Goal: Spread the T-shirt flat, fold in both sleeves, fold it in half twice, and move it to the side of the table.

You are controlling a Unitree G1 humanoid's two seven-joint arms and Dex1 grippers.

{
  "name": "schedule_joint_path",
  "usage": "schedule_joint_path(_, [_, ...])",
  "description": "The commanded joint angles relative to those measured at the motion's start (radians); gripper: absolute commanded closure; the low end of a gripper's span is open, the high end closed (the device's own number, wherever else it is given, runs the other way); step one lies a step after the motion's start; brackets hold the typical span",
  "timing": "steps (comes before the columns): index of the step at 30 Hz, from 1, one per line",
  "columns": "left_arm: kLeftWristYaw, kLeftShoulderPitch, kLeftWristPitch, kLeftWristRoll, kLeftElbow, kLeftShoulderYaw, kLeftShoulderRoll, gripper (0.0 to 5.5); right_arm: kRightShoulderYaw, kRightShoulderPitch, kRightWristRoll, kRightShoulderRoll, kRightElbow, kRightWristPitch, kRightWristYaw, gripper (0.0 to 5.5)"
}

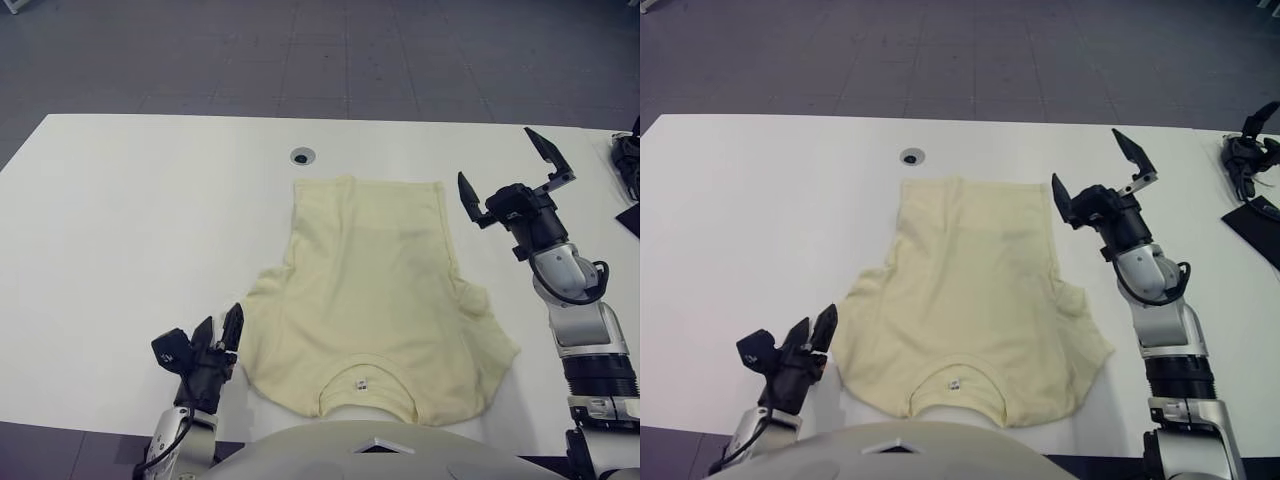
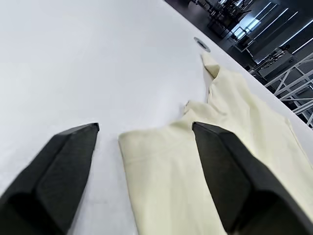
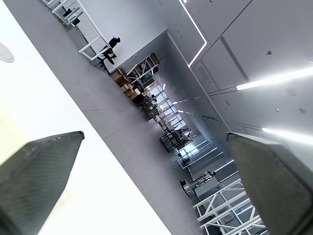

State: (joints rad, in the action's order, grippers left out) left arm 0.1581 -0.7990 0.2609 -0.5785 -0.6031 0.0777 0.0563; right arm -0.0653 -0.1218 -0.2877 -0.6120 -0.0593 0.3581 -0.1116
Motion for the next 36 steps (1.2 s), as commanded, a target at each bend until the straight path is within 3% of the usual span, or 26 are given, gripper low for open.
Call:
schedule_joint_path(1, [-0.012, -0.017, 0.037, 0.034, 0.035, -0.034, -0.022, 2.68, -0.007, -0.002, 0.005, 0.005, 0.011, -0.007, -0.012, 0.10])
schedule_joint_path(16, [-0.093, 0.009, 0.033, 0.066, 0.075, -0.005, -0.021, 5.42, -0.001, 0.011, -0.018, 0.018, 0.019, -0.005, -0.003, 0.10])
schedule_joint_path(36, [-0.018, 0.014, -0.094, 0.165, -0.021, -0.091, -0.067, 5.48, 0.007, 0.007, -0.030, 0.049, 0.009, -0.006, 0.000, 0.10])
